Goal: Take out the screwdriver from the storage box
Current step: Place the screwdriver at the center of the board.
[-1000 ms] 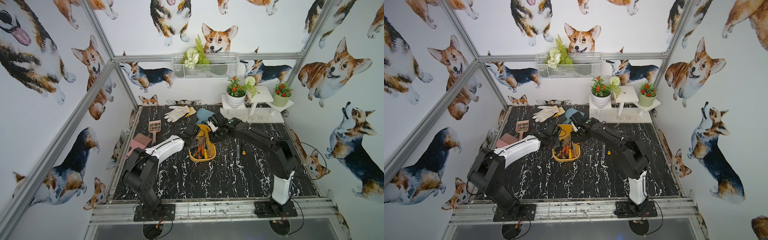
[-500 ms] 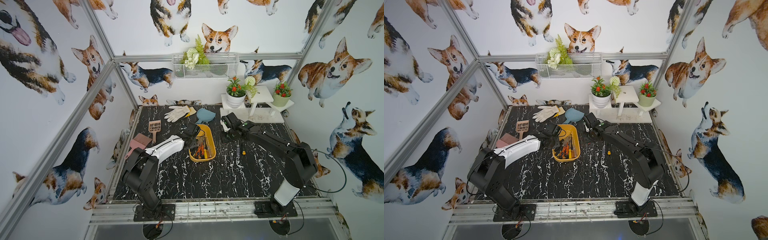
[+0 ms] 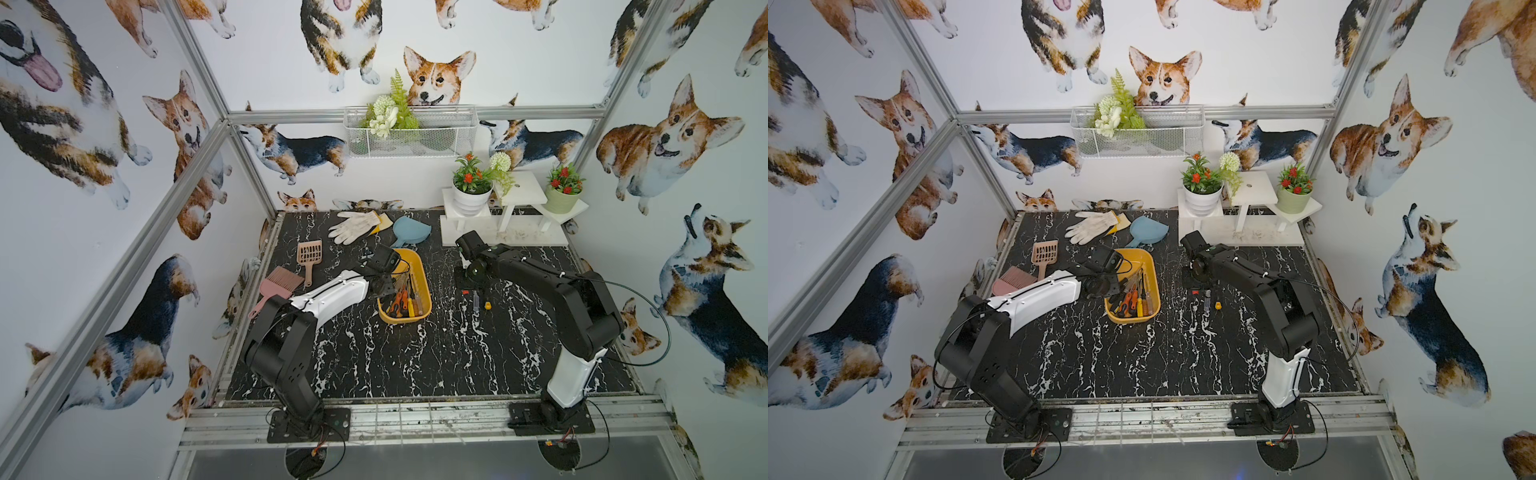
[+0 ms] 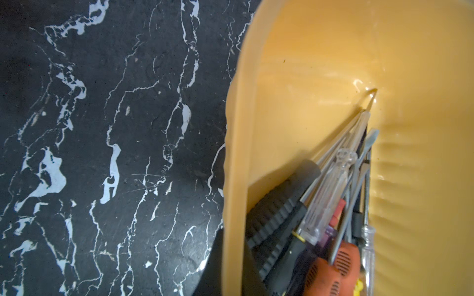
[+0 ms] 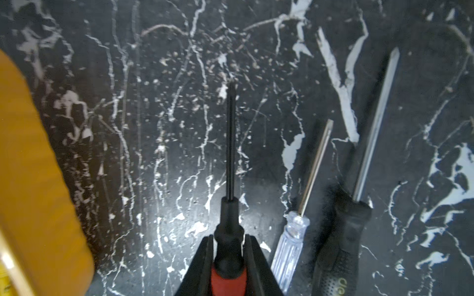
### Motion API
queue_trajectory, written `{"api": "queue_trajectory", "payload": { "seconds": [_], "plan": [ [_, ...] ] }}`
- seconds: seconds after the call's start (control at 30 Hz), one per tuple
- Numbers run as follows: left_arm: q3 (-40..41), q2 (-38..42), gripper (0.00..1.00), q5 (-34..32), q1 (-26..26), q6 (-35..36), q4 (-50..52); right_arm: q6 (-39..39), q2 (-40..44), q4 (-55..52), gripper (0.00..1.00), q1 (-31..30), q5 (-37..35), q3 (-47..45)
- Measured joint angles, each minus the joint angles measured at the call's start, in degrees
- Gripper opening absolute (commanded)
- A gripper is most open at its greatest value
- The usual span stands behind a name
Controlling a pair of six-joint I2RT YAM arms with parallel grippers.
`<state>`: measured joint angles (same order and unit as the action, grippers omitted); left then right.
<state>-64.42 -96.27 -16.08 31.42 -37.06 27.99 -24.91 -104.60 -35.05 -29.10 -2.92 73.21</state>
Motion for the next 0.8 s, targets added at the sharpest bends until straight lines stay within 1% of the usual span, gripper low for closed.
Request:
{"api": "queue_trajectory", "payload": {
  "seconds": [0.23,0.5,0.6,0.7,0.8],
  "plan": [
    [-0.37,0.02,0.0,-0.04,0.0,0.04,0.11,-2.03,-2.67,-0.09,0.0,0.66,-1.62,-0.59],
    [-0.42,0.02,0.0,-0.04,0.0,0.04,0.11,-2.25,-4.81,-0.09,0.0,0.72,-1.7,-0.59],
    [-0.42,0.02,0.0,-0.04,0.0,0.04,0.11,-2.32,-5.29,-0.09,0.08,0.74,-1.68,-0.52],
    [-0.42,0.02,0.0,-0.02,0.0,0.02,0.11,-2.36,-5.53,-0.09,0.21,0.74,-1.53,-0.48],
    [-0.39,0.02,0.0,-0.02,0.0,0.02,0.11,-2.38,-5.62,-0.09,0.31,0.74,-1.53,-0.44]
  ]
}}
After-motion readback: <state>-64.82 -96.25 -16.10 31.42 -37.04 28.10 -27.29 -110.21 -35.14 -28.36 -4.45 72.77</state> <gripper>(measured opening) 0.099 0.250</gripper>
